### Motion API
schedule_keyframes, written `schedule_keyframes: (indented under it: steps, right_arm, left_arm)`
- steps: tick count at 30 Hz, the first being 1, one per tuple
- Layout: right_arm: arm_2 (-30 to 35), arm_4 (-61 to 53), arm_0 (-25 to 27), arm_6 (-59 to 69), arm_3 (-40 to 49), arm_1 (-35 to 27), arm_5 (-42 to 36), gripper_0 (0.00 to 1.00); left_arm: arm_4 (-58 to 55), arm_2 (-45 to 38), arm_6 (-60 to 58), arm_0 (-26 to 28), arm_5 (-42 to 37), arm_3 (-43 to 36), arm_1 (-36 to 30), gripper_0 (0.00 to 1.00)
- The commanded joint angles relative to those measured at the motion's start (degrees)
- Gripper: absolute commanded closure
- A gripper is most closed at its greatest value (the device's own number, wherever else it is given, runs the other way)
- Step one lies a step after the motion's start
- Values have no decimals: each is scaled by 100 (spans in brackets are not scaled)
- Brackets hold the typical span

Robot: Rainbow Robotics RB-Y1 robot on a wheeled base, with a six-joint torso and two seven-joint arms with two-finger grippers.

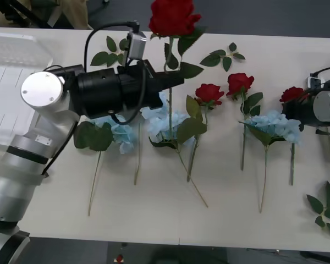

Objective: Put the red flowers into the right box and the blue flowers into the left box

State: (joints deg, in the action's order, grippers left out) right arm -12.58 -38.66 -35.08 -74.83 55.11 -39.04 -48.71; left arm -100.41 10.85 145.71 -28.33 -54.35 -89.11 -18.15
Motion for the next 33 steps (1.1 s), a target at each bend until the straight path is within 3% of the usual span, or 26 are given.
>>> schedule_keyframes:
  steps: [1,17,23,33]
  right_arm:
    - [98,-54,-201,-129,61,-60,2,100]
    - [652,-186,-244,-428,1423,-631,-1079,100]
    - [766,-142,-253,-691,2065,-1193,-1536,100]
    - [1074,104,-253,-2115,1995,-1967,-1659,100]
  left_arm:
    - [153,312,134,-234,320,-133,119,100]
    - [92,1042,116,-524,1172,-133,506,100]
    - [4,1235,116,-524,1524,-124,664,100]
    - [-146,1349,107,-524,1849,-89,822,100]
